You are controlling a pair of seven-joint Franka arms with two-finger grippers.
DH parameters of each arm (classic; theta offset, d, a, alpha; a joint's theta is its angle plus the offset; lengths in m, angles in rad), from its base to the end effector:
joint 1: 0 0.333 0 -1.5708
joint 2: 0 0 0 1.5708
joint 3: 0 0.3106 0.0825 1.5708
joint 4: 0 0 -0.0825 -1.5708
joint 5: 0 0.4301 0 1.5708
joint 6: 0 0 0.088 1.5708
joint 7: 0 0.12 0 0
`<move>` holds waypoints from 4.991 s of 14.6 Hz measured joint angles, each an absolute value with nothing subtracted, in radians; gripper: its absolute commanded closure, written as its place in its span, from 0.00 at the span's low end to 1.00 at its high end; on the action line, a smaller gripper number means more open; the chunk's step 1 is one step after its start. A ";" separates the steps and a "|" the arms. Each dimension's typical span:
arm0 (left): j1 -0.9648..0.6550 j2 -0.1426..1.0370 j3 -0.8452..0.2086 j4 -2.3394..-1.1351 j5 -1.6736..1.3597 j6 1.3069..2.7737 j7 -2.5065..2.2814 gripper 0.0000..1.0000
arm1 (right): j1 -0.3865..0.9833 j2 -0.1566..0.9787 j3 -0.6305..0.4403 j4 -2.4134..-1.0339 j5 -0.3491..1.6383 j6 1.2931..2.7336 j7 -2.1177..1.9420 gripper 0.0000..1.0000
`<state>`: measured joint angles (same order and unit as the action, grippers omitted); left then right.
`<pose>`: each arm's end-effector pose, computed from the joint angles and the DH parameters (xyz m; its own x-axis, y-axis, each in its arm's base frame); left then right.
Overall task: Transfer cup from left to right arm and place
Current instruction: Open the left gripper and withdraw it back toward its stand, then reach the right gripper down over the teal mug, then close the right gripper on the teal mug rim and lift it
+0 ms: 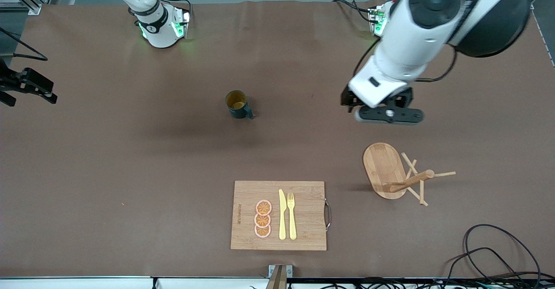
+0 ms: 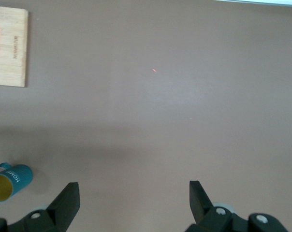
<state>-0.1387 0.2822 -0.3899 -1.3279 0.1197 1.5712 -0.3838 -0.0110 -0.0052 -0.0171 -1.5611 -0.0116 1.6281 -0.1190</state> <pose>0.6088 -0.2997 0.5623 0.9911 -0.1325 -0.0121 -0.1327 -0.9910 -0.0196 0.6059 -0.0184 0.6196 0.9933 0.0915 0.0703 0.0903 -0.9957 0.0200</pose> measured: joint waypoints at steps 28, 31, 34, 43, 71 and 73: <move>-0.159 0.032 0.083 -1.399 -0.001 1.431 -0.008 0.00 | 0.655 0.338 -0.009 -2.000 -0.077 2.461 0.708 0.00; -0.159 0.040 0.083 -1.401 -0.020 1.432 -0.008 0.00 | 0.694 0.342 -0.010 -2.057 -0.079 2.502 0.739 0.00; -0.157 0.043 0.083 -1.401 -0.032 1.437 -0.008 0.00 | 0.729 0.333 -0.011 -2.097 -0.083 2.538 0.759 0.00; -0.149 0.056 0.085 -1.402 -0.055 1.459 -0.009 0.00 | 0.736 0.293 -0.018 -2.112 -0.087 2.461 0.759 0.00; -0.143 0.062 0.094 -1.416 -0.044 1.489 -0.038 0.00 | 0.845 0.353 -0.016 -2.237 -0.087 2.633 0.837 0.62; -0.143 0.062 0.094 -1.416 -0.044 1.489 -0.038 0.00 | 0.845 0.353 -0.016 -2.237 -0.087 2.633 0.837 0.80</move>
